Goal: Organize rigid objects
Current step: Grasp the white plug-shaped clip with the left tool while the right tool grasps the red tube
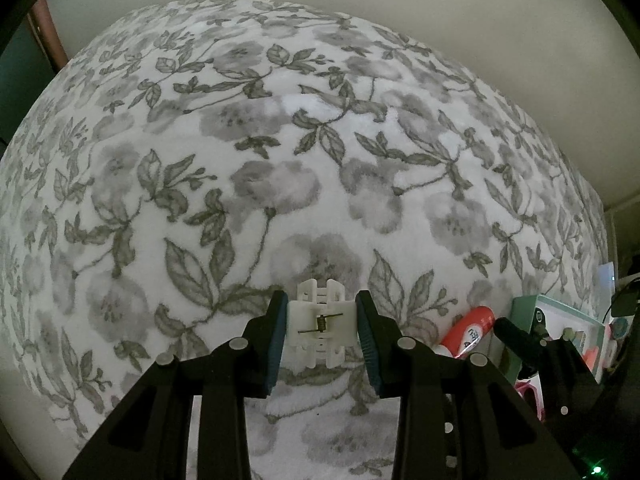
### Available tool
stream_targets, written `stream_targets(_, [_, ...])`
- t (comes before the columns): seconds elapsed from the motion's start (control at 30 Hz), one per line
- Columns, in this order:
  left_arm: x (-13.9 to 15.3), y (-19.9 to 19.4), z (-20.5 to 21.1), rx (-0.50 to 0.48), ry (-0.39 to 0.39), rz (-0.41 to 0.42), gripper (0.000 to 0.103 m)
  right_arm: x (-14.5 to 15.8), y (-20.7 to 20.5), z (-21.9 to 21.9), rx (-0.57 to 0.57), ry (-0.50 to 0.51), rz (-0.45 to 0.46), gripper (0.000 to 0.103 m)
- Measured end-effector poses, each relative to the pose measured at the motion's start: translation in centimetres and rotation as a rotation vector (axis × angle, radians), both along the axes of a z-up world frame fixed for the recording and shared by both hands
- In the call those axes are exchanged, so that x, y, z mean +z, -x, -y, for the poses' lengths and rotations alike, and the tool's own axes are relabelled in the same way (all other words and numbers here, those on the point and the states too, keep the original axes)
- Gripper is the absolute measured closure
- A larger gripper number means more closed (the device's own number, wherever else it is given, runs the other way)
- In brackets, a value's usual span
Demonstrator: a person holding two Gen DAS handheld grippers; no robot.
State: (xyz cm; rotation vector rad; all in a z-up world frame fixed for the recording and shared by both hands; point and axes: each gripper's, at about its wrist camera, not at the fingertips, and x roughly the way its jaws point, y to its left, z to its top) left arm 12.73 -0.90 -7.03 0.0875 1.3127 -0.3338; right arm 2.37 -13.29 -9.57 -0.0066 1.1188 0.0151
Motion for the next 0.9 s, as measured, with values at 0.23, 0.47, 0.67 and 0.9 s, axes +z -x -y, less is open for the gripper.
stream_targets(0.23, [-0.1, 0.0, 0.0, -0.001, 0.003, -0.003, 0.067, -0.9, -0.1, -0.4, 0.044, 0.044, -0.028, 0.020])
stream_targets(0.47, [-0.5, -0.1, 0.0, 0.001, 0.000, -0.012, 0.067, -1.3, -0.5, -1.2, 0.068, 0.121, -0.041, 0.021])
stream_targets(0.67, [-0.5, -0.1, 0.0, 0.001, 0.002, -0.014, 0.067, -1.2, -0.3, -1.0, 0.063, 0.137, -0.019, 0.023])
stream_targets(0.9, [0.2, -0.1, -0.1, 0.008, 0.015, 0.006, 0.067, 0.3, -0.4, 0.0, 0.006, 0.122, 0.030, 0.023])
